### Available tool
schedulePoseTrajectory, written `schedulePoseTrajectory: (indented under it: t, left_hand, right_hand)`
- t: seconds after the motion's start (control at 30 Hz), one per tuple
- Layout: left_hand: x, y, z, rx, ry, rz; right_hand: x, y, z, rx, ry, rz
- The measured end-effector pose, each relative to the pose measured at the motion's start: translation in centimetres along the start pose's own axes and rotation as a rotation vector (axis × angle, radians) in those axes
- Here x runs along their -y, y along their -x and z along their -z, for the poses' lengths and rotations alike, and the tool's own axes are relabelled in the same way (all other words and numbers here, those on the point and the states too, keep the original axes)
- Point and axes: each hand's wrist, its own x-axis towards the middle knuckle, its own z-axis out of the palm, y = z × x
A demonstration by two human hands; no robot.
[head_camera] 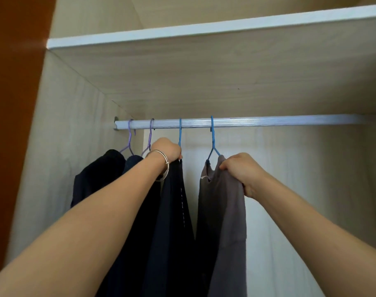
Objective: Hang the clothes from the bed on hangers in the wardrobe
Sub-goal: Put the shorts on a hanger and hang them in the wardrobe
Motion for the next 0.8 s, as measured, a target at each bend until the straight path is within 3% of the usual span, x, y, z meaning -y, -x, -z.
schedulePoseTrajectory:
  t: [0.37, 0.57, 0.8]
  left_hand:
    - [2.4, -1.4, 0.9, 0.014, 0.065, -0.026]
    - [3.0, -1.7, 1.3, -0.011, -0.080, -0.040]
    - [2.9, -1.7, 1.2, 0.007, -0.088, -0.021]
  right_hand:
    - [0.9, -0.6, -4.4, 0.002, 0.071, 0.008]
    - [1.5, -0.6, -6.5, 0.010, 0.062, 0.006]
    - [1.5, -1.2, -7.1, -0.016, 0.064, -0.001]
